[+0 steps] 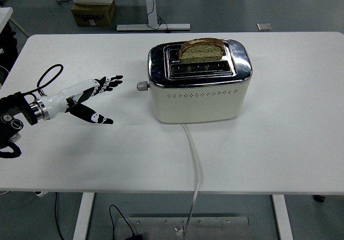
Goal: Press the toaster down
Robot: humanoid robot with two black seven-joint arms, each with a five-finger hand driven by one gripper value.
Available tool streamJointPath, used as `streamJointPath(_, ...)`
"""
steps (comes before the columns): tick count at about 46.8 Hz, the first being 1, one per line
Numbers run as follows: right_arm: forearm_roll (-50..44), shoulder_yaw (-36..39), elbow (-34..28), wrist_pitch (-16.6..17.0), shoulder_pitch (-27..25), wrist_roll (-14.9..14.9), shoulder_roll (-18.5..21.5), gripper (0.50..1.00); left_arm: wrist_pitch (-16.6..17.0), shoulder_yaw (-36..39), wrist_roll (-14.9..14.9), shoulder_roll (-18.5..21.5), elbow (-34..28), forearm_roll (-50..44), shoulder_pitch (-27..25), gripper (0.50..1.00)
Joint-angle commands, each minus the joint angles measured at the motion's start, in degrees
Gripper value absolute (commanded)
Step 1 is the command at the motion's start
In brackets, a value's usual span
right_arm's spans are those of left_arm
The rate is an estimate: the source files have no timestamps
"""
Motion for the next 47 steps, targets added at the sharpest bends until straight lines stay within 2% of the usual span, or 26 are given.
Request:
streamJointPath(1, 0.0, 0.0, 0.0, 0.0, 0.0, 0.0, 0.0, 0.998, 0.0, 0.0, 0.0, 0.5, 0.6, -4.6, -1.0, 1.000)
streamJointPath(9, 0.0, 0.0, 0.0, 0.0, 0.0, 0.0, 0.0, 1.000, 0.0, 0.1, 0.0, 3.3, 1.8, -13.0, -3.1, 1.000)
streamJointPath(23, 0.0, 0.0, 0.0, 0.0, 0.0, 0.0, 0.0, 0.998, 0.2, 0.1, -0.1, 2.9, 5.6, -22.3, -4.5, 1.000)
streamJointPath(29, 0.0, 0.0, 0.0, 0.0, 0.0, 0.0, 0.0, 0.998, 0.2, 0.1, -0.1, 2.0, 8.1, -27.2, -4.6, 1.000)
streamJointPath(40, 0.0, 0.0, 0.0, 0.0, 0.0, 0.0, 0.0, 0.998, 0.2, 0.1, -0.1, -2.2, 12.6, -33.6, -5.2, 1.000)
streamJointPath(47, 0.0, 0.0, 0.0, 0.0, 0.0, 0.0, 0.0, 0.998, 3.1, 0.1, -0.1, -4.5, 14.1, -38.9, -5.3, 1.000)
